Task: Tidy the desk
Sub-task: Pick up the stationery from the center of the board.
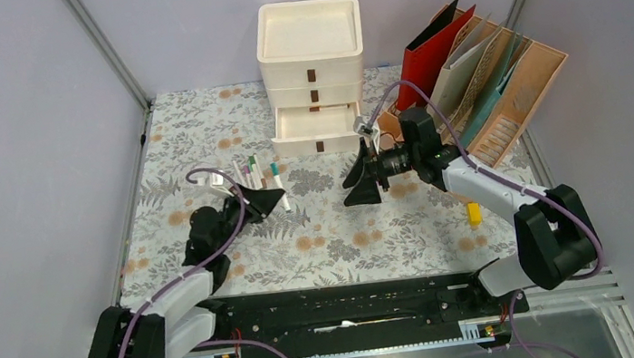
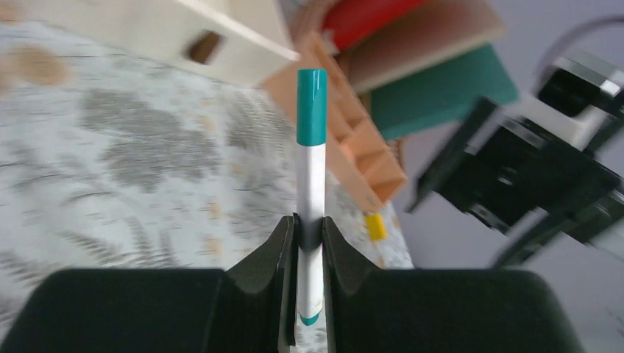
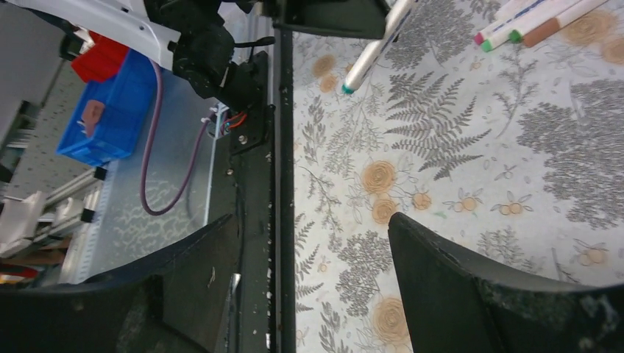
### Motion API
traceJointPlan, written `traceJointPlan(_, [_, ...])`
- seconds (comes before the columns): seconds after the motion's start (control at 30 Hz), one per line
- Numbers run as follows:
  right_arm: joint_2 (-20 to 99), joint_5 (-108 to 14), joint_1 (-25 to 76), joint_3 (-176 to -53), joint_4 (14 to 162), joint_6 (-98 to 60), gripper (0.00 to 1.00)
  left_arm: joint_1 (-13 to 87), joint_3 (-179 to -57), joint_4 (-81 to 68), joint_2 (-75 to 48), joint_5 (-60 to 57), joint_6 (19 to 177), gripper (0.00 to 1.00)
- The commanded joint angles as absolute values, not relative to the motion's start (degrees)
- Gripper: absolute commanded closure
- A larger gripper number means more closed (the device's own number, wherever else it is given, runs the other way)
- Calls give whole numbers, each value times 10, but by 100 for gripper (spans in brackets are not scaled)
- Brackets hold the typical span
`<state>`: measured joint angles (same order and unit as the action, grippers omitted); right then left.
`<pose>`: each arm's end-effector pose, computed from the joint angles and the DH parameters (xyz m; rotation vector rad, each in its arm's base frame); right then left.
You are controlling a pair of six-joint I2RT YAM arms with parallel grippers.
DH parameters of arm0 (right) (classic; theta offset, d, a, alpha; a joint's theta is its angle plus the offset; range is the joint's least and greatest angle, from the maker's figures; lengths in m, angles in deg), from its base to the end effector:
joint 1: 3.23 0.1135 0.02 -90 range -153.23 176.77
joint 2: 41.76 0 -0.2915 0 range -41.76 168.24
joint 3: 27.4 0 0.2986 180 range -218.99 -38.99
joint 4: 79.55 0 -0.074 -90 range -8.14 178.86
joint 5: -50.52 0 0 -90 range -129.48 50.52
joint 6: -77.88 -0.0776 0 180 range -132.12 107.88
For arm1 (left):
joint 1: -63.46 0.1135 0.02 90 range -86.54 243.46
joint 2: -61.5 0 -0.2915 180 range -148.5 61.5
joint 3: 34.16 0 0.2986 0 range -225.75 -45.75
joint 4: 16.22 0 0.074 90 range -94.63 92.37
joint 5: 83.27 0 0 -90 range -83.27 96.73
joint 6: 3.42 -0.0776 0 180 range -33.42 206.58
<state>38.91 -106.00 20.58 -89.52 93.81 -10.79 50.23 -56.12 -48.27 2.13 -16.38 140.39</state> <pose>0.2922 0.2067 0.2615 -1.1414 1.6197 1.4031 0.2397 -0.0876 0.1693 -0.3059 1.7811 -1.1962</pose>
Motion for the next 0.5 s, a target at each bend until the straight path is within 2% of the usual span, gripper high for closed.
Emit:
traceJointPlan(0.0, [414,-1077,228,-883,1053,-212,20,408,-561,-605,52,-72,1437,100])
traceJointPlan(0.47, [475,-1068,268,-864,1189,-361,25,222,-602,-675,6,130,1413,100])
